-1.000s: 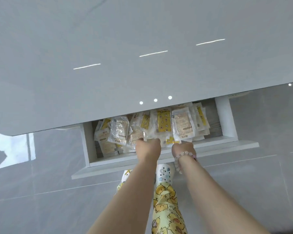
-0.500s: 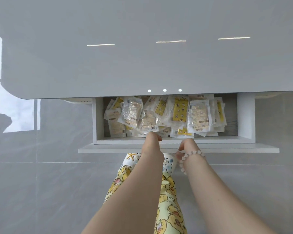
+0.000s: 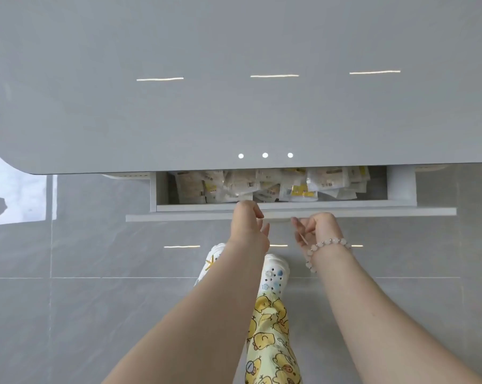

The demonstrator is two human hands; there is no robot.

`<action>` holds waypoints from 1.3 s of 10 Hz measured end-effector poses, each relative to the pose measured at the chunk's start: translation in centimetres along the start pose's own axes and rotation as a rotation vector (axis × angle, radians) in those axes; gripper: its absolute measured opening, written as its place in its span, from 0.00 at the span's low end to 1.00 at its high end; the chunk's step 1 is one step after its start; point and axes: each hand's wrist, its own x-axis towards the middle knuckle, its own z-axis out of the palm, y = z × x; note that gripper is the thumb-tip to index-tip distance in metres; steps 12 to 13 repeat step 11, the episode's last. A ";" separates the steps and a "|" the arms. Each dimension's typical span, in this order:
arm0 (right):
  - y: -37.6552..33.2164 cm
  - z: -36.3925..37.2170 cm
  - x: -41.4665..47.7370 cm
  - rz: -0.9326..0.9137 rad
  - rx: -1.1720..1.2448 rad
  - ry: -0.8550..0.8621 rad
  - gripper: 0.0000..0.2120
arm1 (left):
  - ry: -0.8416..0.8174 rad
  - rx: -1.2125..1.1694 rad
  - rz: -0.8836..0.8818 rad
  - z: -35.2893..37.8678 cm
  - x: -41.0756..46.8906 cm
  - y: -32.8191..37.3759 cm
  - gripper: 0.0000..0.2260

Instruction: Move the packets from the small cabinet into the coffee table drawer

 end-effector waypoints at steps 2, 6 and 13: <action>-2.6 2.0 -2.1 -0.244 0.051 -0.117 0.17 | -0.130 0.192 0.120 0.1 2.4 2.6 0.11; -4.9 6.0 -1.2 -0.269 0.219 -0.134 0.08 | -0.202 -0.018 0.086 2.8 2.4 5.7 0.13; -5.7 7.8 -4.2 -0.140 -0.512 -0.071 0.07 | -0.156 0.535 0.065 2.4 -0.5 8.2 0.06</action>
